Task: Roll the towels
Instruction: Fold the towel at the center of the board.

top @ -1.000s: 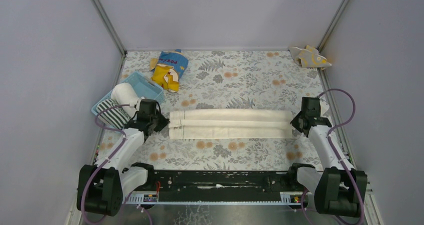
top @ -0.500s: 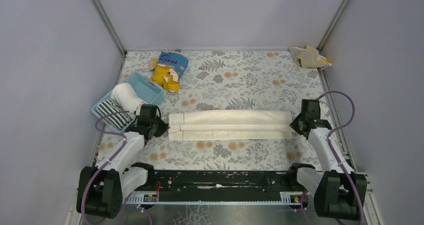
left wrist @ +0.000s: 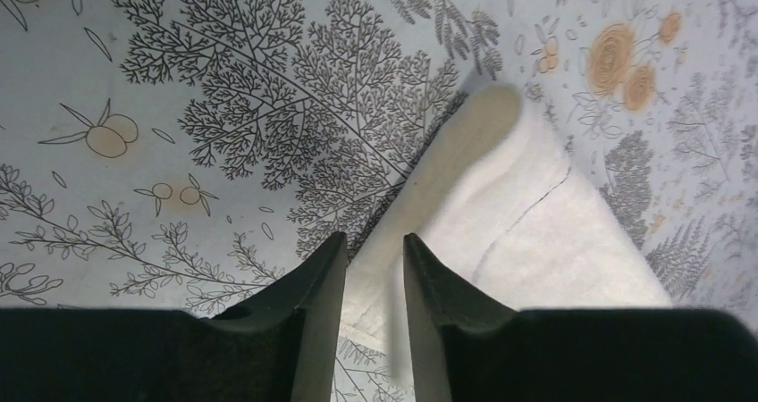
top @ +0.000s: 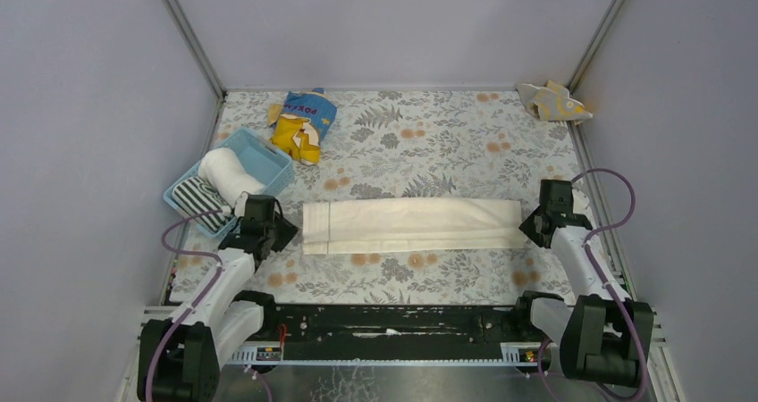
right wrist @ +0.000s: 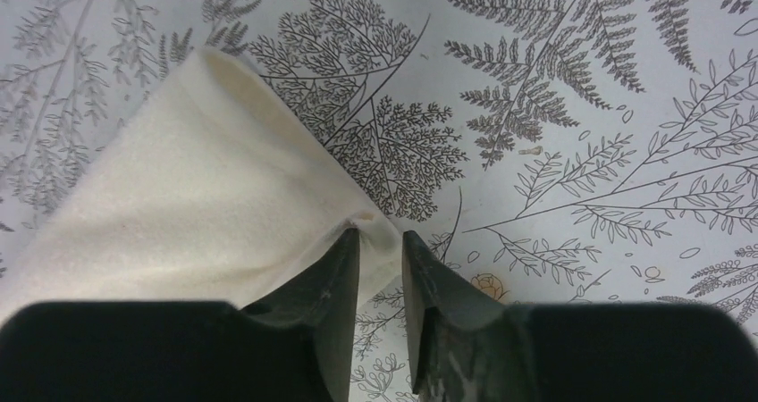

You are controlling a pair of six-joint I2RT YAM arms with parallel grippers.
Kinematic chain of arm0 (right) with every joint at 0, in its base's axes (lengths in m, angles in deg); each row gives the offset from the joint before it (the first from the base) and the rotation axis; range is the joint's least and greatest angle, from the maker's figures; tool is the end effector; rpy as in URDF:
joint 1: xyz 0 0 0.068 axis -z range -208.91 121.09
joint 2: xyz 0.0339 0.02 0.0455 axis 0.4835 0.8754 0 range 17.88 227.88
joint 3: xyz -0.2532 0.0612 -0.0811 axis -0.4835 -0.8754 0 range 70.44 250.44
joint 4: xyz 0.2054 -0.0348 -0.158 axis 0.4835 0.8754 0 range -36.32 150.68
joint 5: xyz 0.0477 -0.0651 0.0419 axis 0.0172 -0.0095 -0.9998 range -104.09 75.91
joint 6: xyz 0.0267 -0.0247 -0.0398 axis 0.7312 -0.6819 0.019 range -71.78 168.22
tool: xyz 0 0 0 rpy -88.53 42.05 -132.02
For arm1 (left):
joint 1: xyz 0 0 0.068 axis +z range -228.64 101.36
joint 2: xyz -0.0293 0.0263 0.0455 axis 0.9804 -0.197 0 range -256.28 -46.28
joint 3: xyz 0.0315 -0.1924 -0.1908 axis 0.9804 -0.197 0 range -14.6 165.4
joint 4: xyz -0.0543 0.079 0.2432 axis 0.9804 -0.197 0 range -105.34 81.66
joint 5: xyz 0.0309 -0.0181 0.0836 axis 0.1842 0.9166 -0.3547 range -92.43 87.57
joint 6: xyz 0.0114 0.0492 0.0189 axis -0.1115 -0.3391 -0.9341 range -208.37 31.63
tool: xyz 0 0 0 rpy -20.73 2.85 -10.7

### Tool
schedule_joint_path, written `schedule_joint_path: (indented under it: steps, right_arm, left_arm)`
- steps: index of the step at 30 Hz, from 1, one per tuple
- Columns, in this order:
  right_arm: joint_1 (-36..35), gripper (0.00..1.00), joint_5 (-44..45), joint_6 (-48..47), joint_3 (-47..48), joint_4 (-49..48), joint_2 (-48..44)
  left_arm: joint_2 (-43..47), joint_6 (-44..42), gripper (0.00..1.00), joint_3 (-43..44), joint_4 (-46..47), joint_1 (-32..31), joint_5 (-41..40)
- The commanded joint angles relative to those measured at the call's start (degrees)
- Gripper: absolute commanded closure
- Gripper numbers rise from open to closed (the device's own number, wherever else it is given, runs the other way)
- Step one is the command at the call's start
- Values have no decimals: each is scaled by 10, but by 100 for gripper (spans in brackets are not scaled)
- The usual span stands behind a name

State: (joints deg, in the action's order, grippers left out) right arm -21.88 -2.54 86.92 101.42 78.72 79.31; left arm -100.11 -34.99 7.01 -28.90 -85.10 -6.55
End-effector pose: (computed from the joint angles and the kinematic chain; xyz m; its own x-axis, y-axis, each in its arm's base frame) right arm 0.1947 -0.0313 0.1832 -0.4928 0.6781 -0.5453 0.6929 0.6849 0.2255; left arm 0.1690 -0.0165 0.1596 -0.5274 -0.7459 -0.4067 -0.5939 0.6660 -0.4514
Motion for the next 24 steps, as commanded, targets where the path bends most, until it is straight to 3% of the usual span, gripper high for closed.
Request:
schedule_joint_path:
  steps: [1,7,13,19,24]
  right_arm:
    - [5,66,8,-9,5,6,-45]
    - [5,49,-54,-42,23,32,-104]
    - [5,31,-79,-77,47,50,-173]
    - [4,27,-191,-89,38,-21,-115]
    - [4,27,-244,-101,57,-60,-42]
  left_arm:
    - [40,16,68,3,-32,6,-17]
    - [95,11,55,39,-84,5,6]
    - [124,-27,49,88,-104,2,46]
    - [44,-38,48,117,-42,-50,96]
    - [-80,-48,48,155,9,-145,63]
